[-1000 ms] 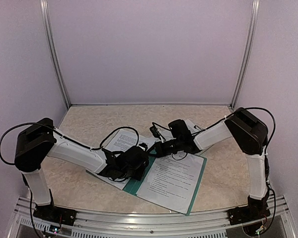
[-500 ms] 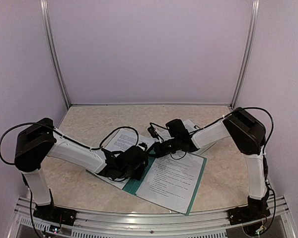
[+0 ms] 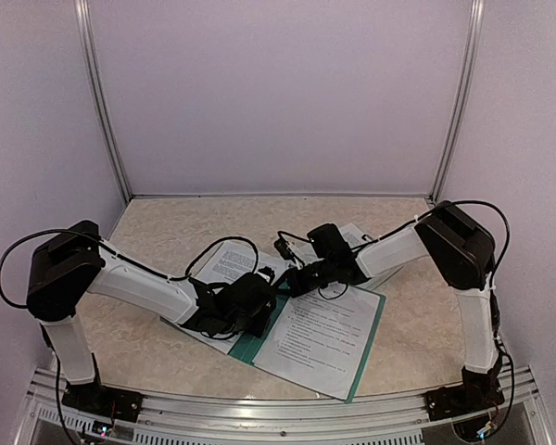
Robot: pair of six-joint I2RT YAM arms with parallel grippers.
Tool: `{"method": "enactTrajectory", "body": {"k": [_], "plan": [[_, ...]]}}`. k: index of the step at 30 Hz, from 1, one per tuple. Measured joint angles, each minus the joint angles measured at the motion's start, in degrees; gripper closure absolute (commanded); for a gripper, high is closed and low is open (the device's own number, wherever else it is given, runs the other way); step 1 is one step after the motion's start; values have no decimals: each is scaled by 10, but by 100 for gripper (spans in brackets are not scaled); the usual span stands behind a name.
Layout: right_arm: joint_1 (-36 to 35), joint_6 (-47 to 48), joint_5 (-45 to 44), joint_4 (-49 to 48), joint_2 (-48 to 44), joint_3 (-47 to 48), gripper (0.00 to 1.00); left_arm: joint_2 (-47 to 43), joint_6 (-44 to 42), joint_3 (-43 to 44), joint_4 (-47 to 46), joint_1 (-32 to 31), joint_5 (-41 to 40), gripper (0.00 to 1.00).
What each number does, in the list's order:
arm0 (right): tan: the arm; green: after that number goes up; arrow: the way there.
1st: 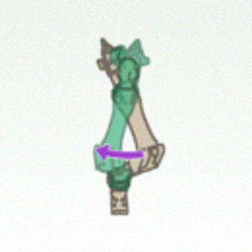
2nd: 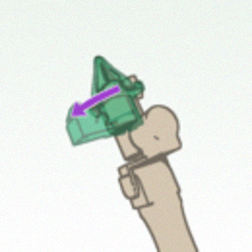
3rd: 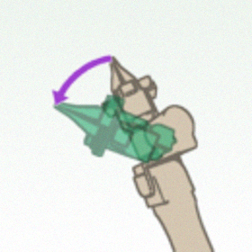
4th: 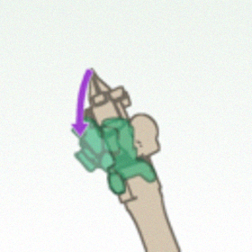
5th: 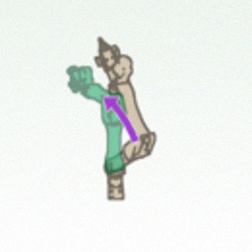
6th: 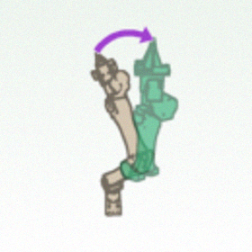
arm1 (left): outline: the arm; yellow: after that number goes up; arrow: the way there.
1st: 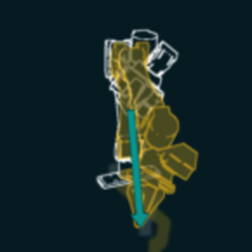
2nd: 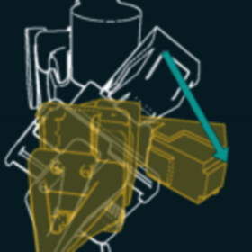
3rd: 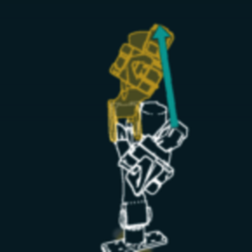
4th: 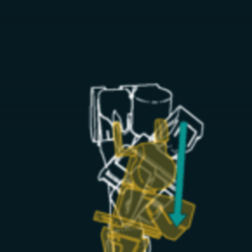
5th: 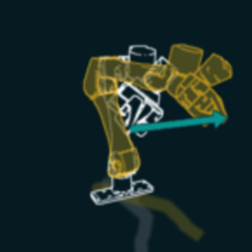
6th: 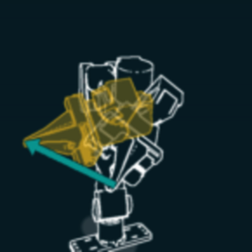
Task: Put the files into the folder
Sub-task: Clamp the spring clip on the folder with some files.
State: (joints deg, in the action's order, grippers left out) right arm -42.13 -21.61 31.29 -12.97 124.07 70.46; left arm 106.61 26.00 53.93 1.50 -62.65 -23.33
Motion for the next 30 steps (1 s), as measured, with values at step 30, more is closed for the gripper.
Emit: {"method": "enactTrajectory", "body": {"k": [30], "plan": [[-10,47,-44,21,-16,-11,100,-1,0,-2,-2,1,0,85]]}}
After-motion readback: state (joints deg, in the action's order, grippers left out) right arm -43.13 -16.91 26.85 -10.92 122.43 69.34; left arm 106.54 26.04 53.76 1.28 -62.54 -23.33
